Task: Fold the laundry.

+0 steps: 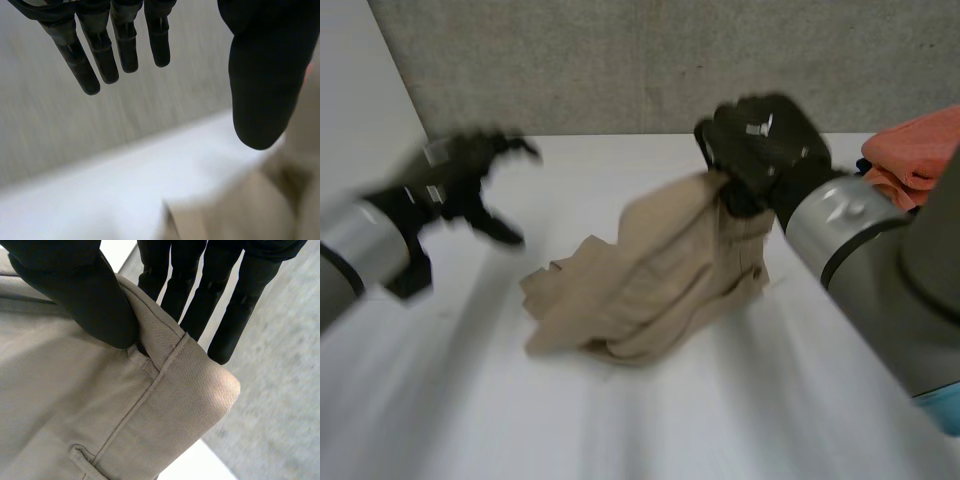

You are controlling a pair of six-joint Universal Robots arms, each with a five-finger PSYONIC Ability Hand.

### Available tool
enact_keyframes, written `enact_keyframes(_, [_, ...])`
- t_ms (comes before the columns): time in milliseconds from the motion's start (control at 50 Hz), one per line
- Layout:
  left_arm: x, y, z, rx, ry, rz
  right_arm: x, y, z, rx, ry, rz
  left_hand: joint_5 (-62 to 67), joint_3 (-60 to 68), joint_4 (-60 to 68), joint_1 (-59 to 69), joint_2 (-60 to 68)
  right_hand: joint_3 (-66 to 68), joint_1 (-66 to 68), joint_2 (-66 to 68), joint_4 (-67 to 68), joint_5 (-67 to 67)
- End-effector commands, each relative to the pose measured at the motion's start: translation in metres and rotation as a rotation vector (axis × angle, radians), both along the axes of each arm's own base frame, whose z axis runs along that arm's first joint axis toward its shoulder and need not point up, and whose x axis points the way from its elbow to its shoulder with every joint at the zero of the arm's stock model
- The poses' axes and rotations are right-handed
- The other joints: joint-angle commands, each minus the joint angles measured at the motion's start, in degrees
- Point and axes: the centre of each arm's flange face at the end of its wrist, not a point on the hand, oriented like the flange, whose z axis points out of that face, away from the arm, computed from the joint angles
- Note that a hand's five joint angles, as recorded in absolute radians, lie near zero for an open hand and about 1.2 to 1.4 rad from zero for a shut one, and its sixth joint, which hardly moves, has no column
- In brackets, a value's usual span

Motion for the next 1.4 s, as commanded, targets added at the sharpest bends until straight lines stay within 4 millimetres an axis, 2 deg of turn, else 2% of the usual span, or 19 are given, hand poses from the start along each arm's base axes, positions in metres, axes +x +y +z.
enact_keyframes(20, [0.006, 0.025, -0.078, 0.198, -0.111, 0.012, -0.007, -0.009, -0.03, 0.015, 0.014, -0.062, 1.59, 0.85, 1.48, 1.53, 0.99, 12.23, 17.52, 13.05, 11.2, 12.94])
enact_keyframes(160, [0.0, 0.02, -0.103, 0.136, -0.086, -0.002, -0.012, -0.008, -0.024, 0.007, -0.012, -0.072, 8.14, 7.4, 8.04, 8.08, 7.54, 12.23, 17.52, 13.05, 11.2, 12.94])
enact_keyframes(340, [-0.013, 0.051, -0.129, 0.349, -0.135, -0.087, -0.017, -0.011, -0.028, 0.014, -0.015, -0.095, 9.0, 8.26, 8.89, 8.94, 8.4, 12.23, 17.52, 13.05, 11.2, 12.94])
enact_keyframes(420, [-0.019, 0.052, -0.133, 0.332, -0.144, -0.103, -0.018, -0.013, -0.032, 0.023, -0.009, -0.1, 8.83, 8.09, 8.72, 8.76, 8.22, 12.23, 17.52, 13.05, 11.2, 12.94])
enact_keyframes(460, [-0.024, 0.043, -0.134, 0.276, -0.134, -0.095, -0.018, -0.012, -0.032, 0.024, -0.012, -0.099, 17.85, 17.11, 17.74, 17.78, 17.24, 12.23, 17.52, 13.05, 11.2, 12.94])
enact_keyframes(520, [-0.03, 0.027, -0.133, 0.19, -0.12, -0.065, -0.019, -0.013, -0.03, 0.019, -0.027, -0.103, 57.51, 56.77, 57.4, 57.44, 56.9, 12.23, 17.52, 13.05, 11.2, 12.94])
enact_keyframes(600, [-0.031, 0.011, -0.117, 0.111, -0.111, -0.002, -0.024, -0.018, -0.014, -0.02, -0.043, -0.121, 57.59, 56.85, 57.48, 57.52, 56.98, 12.23, 17.52, 13.05, 11.2, 12.94])
enact_keyframes(680, [-0.021, 0.011, -0.047, -0.051, -0.055, 0.041, -0.036, -0.02, 0.015, -0.085, -0.045, -0.144, 57.59, 56.85, 57.48, 57.52, 56.98, 12.23, 17.52, 13.05, 11.2, 12.94])
enact_keyframes(700, [-0.012, 0.011, -0.016, -0.137, -0.02, 0.065, -0.038, -0.019, 0.023, -0.103, -0.04, -0.144, 57.59, 56.85, 57.48, 57.52, 56.98, 12.23, 17.52, 13.05, 11.2, 12.94])
enact_keyframes(760, [-0.003, 0.015, 0.036, -0.3, 0.042, 0.076, -0.047, -0.012, 0.057, -0.193, -0.023, -0.135, 57.59, 56.85, 57.48, 57.52, 56.98, 12.23, 17.52, 13.05, 11.2, 12.94])
enact_keyframes(780, [0.002, 0.02, 0.071, -0.409, 0.08, 0.07, -0.049, -0.01, 0.066, -0.218, -0.025, -0.13, 57.59, 56.85, 57.48, 57.52, 56.98, 12.23, 17.52, 13.05, 11.2, 12.94])
enact_keyframes(840, [0.009, 0.031, 0.118, -0.542, 0.123, 0.05, -0.055, 0.001, 0.101, -0.293, -0.059, -0.12, 57.59, 56.85, 57.48, 57.52, 56.98, 12.23, 17.52, 13.05, 11.2, 12.94])
enact_keyframes(860, [0.016, 0.035, 0.145, -0.606, 0.145, 0.057, -0.056, 0.004, 0.109, -0.311, -0.07, -0.12, 57.59, 56.85, 57.48, 57.52, 56.98, 12.23, 17.52, 13.05, 11.2, 12.94])
enact_keyframes(940, [0.036, 0.035, 0.198, -0.678, 0.199, 0.125, -0.065, 0.021, 0.148, -0.394, -0.141, -0.13, 57.59, 56.85, 57.48, 57.52, 56.98, 12.23, 17.52, 13.05, 11.2, 12.94])
enact_keyframes(1040, [0.051, 0.023, 0.23, -0.673, 0.262, 0.177, -0.072, 0.033, 0.179, -0.445, -0.224, -0.126, 57.59, 56.85, 57.48, 57.52, 56.98, 12.23, 17.52, 13.05, 11.2, 12.94])
enact_keyframes(1140, [0.05, -0.003, 0.226, -0.618, 0.278, 0.184, -0.067, 0.013, 0.17, -0.369, -0.233, -0.126, 57.59, 56.85, 57.48, 57.52, 56.98, 12.23, 17.52, 13.05, 11.2, 12.94])
enact_keyframes(1220, [0.031, -0.03, 0.202, -0.548, 0.241, 0.145, -0.054, -0.016, 0.142, -0.254, -0.209, -0.12, 57.59, 56.85, 57.48, 57.52, 56.98, 12.23, 17.52, 13.05, 11.2, 12.94])
enact_keyframes(1300, [0.007, -0.059, 0.162, -0.483, 0.15, 0.111, -0.036, -0.05, 0.099, -0.129, -0.162, -0.124, 57.59, 56.85, 57.48, 57.52, 56.98, 12.23, 17.52, 13.05, 11.2, 12.94])
enact_keyframes(1400, [-0.029, -0.113, 0.091, -0.455, 0.036, 0.078, -0.011, -0.099, 0.039, -0.03, -0.158, -0.165, 57.59, 56.85, 57.48, 57.52, 56.98, 12.23, 17.52, 13.05, 11.2, 12.94])
